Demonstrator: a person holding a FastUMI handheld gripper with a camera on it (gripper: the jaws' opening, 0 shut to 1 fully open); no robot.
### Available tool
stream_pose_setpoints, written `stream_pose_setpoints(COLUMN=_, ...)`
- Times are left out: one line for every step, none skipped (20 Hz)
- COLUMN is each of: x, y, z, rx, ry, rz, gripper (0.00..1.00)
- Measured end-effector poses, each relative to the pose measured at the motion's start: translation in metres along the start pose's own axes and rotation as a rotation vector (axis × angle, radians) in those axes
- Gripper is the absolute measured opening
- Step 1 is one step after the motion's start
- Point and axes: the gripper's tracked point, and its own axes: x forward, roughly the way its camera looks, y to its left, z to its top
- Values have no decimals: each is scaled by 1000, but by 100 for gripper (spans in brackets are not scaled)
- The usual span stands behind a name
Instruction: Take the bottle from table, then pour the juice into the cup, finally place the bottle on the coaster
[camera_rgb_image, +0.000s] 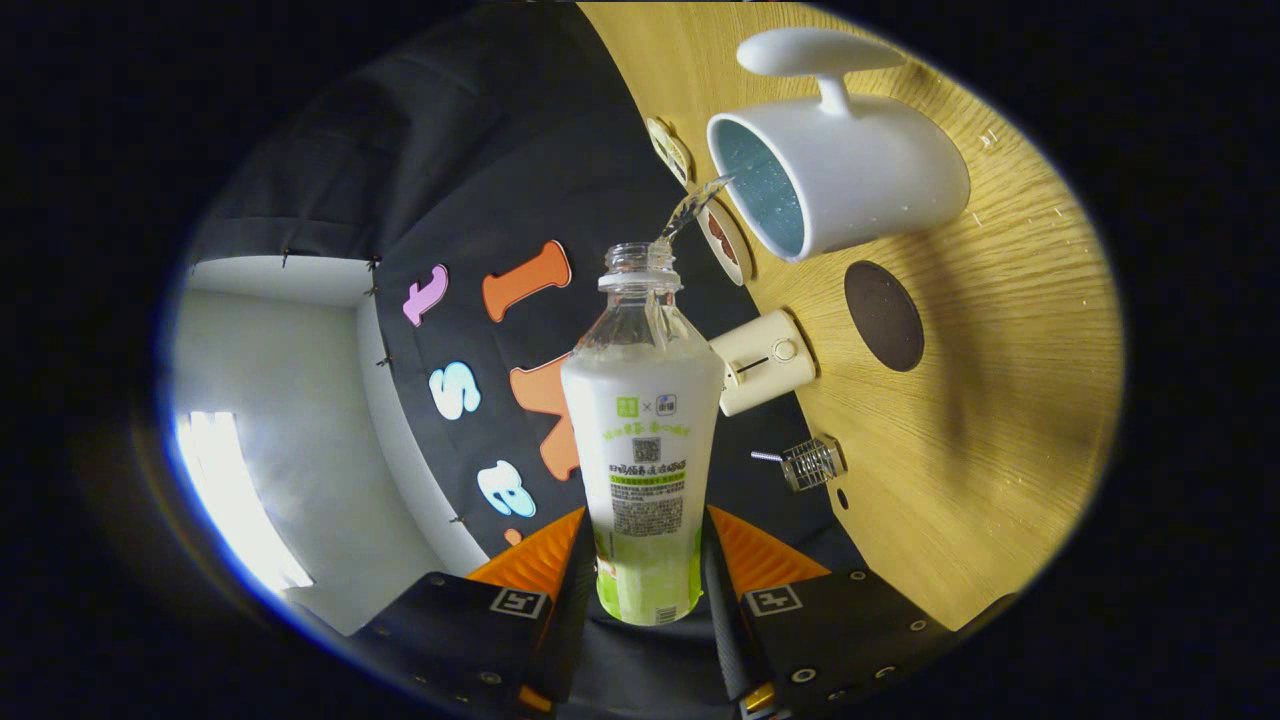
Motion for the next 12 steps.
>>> stream_pose_setpoints(x=0, y=2, z=0, rx=10, ry=-4, rz=3, gripper=57)
stream_pose_setpoints(x=1, y=3, z=1, rx=18, ry=-9, rz=5, gripper=57)
stream_pose_setpoints(x=1, y=5, z=0, rx=29, ry=-12, rz=7, gripper=57)
stream_pose_setpoints(x=2, y=7, z=0, rx=39, ry=-16, rz=10, gripper=57)
stream_pose_setpoints(x=0, y=9, z=1, rx=48, ry=-21, rz=13, gripper=57)
stream_pose_setpoints(x=2, y=10, z=2, rx=58, ry=-24, rz=14, gripper=57)
stream_pose_setpoints(x=1, y=11, z=3, rx=70, ry=-27, rz=17, gripper=57)
stream_pose_setpoints(x=2, y=13, z=4, rx=80, ry=-29, rz=20, gripper=57)
stream_pose_setpoints(x=3, y=14, z=2, rx=89, ry=-31, rz=23, gripper=57)
stream_pose_setpoints(x=4, y=14, z=1, rx=100, ry=-32, rz=28, gripper=57)
stream_pose_setpoints(x=5, y=18, z=1, rx=114, ry=-34, rz=39, gripper=57)
stream_pose_setpoints(x=4, y=18, z=1, rx=121, ry=-38, rz=44, gripper=57)
